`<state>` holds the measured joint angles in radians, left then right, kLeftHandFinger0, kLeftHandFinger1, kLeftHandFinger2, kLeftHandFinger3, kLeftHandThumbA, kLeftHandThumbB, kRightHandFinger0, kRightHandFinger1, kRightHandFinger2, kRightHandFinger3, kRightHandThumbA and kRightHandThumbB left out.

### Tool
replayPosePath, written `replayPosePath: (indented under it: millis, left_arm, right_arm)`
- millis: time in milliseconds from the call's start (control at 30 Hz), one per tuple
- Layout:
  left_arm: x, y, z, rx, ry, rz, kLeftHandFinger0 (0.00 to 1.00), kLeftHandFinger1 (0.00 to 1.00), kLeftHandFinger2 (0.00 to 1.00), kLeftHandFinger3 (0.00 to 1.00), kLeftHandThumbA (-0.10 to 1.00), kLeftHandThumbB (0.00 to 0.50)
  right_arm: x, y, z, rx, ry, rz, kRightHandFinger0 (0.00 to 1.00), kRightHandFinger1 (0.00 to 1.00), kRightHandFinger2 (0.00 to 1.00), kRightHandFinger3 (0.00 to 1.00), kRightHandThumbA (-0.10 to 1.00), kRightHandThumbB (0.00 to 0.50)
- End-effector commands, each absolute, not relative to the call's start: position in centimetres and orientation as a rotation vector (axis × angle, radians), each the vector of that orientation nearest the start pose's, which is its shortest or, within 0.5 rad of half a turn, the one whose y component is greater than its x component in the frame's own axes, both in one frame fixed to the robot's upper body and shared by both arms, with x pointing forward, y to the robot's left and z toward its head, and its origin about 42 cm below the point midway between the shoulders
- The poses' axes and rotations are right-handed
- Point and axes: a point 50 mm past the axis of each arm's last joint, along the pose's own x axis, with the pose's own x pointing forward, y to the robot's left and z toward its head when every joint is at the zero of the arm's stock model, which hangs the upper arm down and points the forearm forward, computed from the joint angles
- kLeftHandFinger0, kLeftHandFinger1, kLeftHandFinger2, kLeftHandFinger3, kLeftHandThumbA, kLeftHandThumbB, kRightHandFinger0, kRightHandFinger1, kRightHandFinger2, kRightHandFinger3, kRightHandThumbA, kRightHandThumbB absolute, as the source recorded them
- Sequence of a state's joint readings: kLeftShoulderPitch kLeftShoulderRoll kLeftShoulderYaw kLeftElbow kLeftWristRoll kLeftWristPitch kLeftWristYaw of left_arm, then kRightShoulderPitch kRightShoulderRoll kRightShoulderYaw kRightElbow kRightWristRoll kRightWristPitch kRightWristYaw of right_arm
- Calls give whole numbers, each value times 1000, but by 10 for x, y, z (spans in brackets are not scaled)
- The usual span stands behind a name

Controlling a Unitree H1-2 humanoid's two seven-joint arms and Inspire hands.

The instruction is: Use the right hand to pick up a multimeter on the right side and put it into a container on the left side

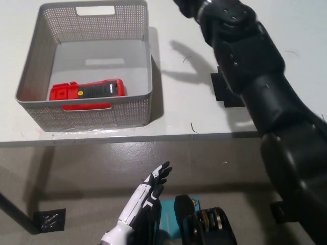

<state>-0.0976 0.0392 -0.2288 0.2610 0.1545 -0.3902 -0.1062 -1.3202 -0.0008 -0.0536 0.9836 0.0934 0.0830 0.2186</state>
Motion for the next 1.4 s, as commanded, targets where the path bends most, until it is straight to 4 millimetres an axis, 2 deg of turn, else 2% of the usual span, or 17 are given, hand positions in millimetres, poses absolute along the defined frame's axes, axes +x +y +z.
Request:
replayPosePath:
  millis: [0,167,300,400,500,700,767,800,867,900,967,1000,1100,1133,1200,1267,1367]
  left_arm:
    - [298,146,86,186,-292,-380,1000,1000,1000,1000,1000,437]
    - [300,147,85,176,-291,-354,1000,1000,1000,1000,1000,431]
    - [305,150,87,179,-305,-342,1000,1000,1000,1000,1000,411]
    - [303,148,85,145,-298,-329,1000,1000,1000,1000,1000,432]
    - [303,146,85,124,-308,-318,1000,1000,1000,1000,1000,429]
    - [301,143,93,98,-334,-302,1000,1000,1000,1000,1000,444]
    - [303,144,97,96,-344,-300,1000,1000,1000,1000,1000,440]
    - [306,143,100,100,-354,-299,1000,1000,1000,1000,1000,447]
    - [312,141,105,92,-375,-301,1000,1000,1000,1000,1000,426]
    - [315,141,108,84,-383,-303,1000,1000,1000,1000,1000,423]
    - [317,142,111,86,-391,-301,1000,1000,1000,1000,1000,422]
    - [316,142,111,99,-398,-301,1000,1000,1000,1000,1000,415]
    - [315,141,112,108,-388,-309,1000,1000,1000,1000,1000,424]
    - [317,140,112,107,-388,-312,1000,1000,1000,1000,1000,432]
    - [320,141,113,105,-397,-315,1000,1000,1000,1000,1000,433]
    - [322,140,115,108,-403,-312,1000,1000,1000,1000,1000,434]
    - [324,140,111,103,-392,-302,1000,1000,1000,1000,1000,436]
  right_arm:
    - [499,-167,478,532,-516,661,1000,1000,1000,1000,1000,394]
    - [405,-205,433,559,-708,700,1000,1000,1000,1000,1000,398]
    - [350,-209,399,481,-787,678,1000,1000,1000,1000,1000,401]
    - [298,-202,372,443,-828,650,1000,1000,1000,1000,1000,421]
    - [268,-195,355,359,-833,640,1000,1000,1000,1000,1000,457]
    - [257,-192,315,312,-779,641,1000,1000,1000,1000,1000,393]
    - [258,-189,299,308,-739,634,1000,1000,1000,1000,1000,348]
    - [261,-187,293,301,-723,618,1000,1000,1000,1000,1000,383]
    - [267,-184,277,272,-712,587,1000,1000,1000,1000,1000,350]
    - [270,-183,266,254,-684,579,1000,1000,1000,1000,1000,320]
    - [271,-182,247,228,-627,559,1000,1000,1000,1000,1000,311]
    - [272,-183,230,199,-593,530,1000,1000,1000,1000,1000,272]
    - [276,-185,190,224,-450,483,1000,1000,1000,1000,1000,283]
    - [280,-185,172,199,-409,461,1000,1000,1000,1000,1000,263]
    - [283,-184,157,183,-365,453,1000,1000,1000,1000,1000,251]
    - [290,-185,144,122,-350,441,1000,1000,1000,1000,1000,189]
    - [299,-186,128,52,-277,423,1000,1000,1000,1000,1000,228]
